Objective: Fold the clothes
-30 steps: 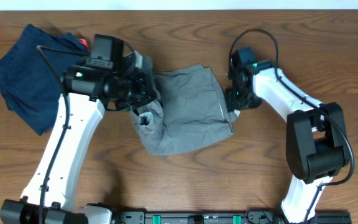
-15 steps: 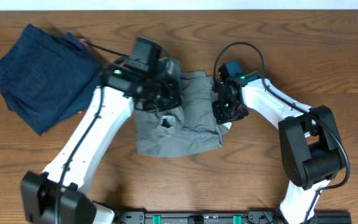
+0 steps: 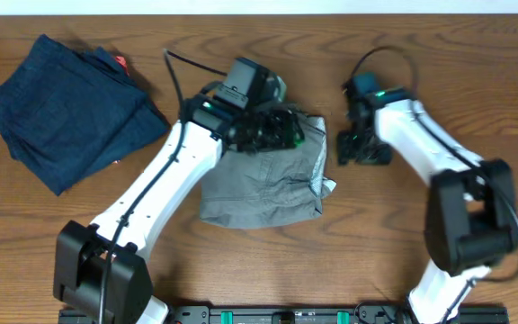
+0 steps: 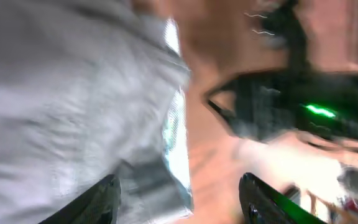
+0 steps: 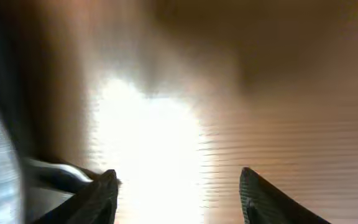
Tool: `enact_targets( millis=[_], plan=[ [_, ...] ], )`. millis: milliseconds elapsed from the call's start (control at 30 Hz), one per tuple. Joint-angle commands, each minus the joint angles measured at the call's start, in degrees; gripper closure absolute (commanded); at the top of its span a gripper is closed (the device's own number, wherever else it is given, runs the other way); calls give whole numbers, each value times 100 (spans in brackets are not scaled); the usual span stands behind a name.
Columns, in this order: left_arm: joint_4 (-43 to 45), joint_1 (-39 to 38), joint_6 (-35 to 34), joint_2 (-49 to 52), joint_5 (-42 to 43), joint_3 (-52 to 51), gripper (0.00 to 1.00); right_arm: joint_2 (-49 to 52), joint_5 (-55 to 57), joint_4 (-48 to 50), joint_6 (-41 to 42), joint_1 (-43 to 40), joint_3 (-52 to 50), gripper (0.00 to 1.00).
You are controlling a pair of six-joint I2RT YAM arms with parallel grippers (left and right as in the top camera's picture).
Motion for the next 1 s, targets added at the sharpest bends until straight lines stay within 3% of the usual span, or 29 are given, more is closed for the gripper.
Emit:
enact_targets(
  millis=[0, 100, 233, 533, 800, 967],
  plan=[
    [245, 448, 243, -9, -990, 68, 37, -721, -546, 87, -289, -44, 258, 42],
    [673, 706, 247, 125, -1746, 61, 38, -887, -1683, 109, -763, 98, 258, 42],
    [1226, 918, 391, 555, -1836, 61, 37, -807, -2918, 90, -988, 546, 184, 42],
    [1320, 986, 466, 1814, -1836, 61, 37, -568, -2970, 111, -682, 1797, -146, 41],
    [109, 992, 481, 2326, -1838, 46, 38, -321, -2492, 470, -240, 2218, -1169, 40],
    [-1268, 992, 474, 2323, -1803, 46, 38, -240, -750, 763, 483, 1930, -1738, 42]
  ],
)
